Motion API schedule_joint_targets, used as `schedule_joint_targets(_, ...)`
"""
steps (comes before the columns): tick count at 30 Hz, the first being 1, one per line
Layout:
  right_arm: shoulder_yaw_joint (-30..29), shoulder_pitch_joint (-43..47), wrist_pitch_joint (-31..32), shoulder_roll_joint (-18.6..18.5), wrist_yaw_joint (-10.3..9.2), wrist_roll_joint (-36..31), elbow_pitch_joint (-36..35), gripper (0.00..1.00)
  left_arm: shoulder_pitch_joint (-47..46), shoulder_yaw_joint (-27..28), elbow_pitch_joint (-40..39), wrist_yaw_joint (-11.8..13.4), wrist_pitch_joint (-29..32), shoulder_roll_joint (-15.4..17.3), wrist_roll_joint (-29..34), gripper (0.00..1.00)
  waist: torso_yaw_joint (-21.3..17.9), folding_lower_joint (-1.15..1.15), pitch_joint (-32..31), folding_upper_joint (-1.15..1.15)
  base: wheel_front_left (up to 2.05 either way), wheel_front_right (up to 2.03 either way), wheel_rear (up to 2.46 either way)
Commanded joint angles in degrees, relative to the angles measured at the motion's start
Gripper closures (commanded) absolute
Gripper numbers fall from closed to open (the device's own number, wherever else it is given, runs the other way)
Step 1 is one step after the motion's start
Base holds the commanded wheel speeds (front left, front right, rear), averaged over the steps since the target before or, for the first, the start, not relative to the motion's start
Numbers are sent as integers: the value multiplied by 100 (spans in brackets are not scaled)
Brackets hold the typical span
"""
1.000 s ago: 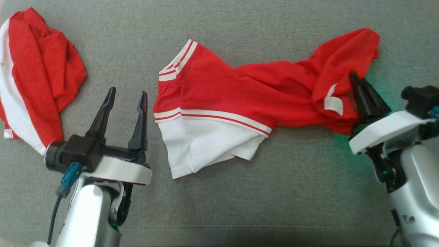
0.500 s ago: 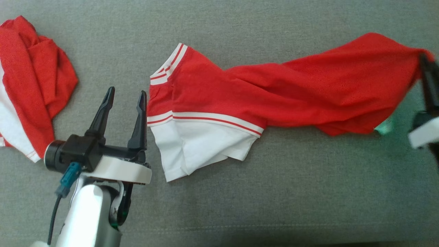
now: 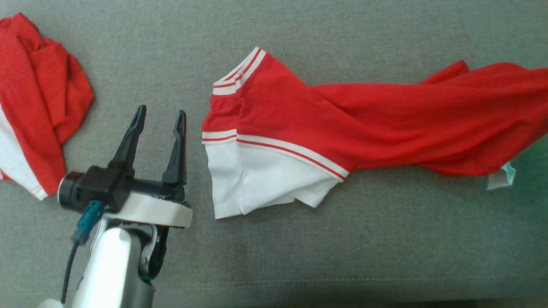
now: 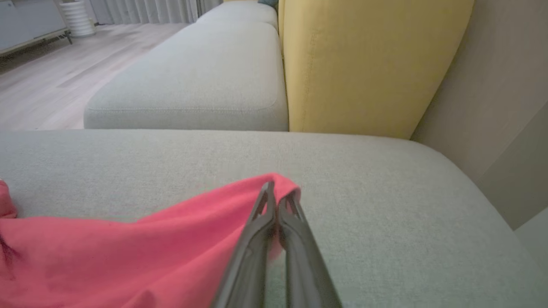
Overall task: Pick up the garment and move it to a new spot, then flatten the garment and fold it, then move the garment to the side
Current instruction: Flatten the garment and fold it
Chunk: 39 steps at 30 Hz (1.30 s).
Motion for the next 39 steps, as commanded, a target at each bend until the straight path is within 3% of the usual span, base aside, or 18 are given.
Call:
schedule_joint_targets(1,108,-247,15,-170,-5,61,-36,100,-258,210,-206,-25,-28,24,44,0,51,0,67,0,0,0,0)
schedule_joint_targets(13,761,-1510,-342,-76,-5,-194,1658,100,-436,192,-187,-101,-28,-10,84,0,273,0,332,0,0,0,0)
schedule_joint_targets(14,817,-1582,-398,-69,-5,-219,1813,87,-442,194,-183,-105,-28,-13,87,0,281,0,342,0,0,0,0)
schedule_joint_targets(15,856,-1646,-496,-51,-5,-229,1934,51,-446,199,-179,-110,-28,-14,89,0,286,0,349,0,0,0,0)
schedule_joint_targets(16,878,-1682,-587,-32,-5,-238,2051,0,-449,205,-174,-115,-28,-15,91,0,287,0,348,0,0,0,0)
schedule_joint_targets(24,706,-1269,-1282,23,-5,-376,2280,0,-278,277,-87,-106,-28,-22,117,0,140,0,47,0,0,0,0)
schedule_joint_targets(31,233,-564,-1683,218,-5,-654,1457,0,-69,350,-78,-90,-28,38,156,0,-101,0,-223,0,0,0,0)
schedule_joint_targets(39,457,99,-1792,1002,-5,-1272,47,0,106,408,-77,-71,-28,102,159,0,-223,0,-502,0,0,0,0)
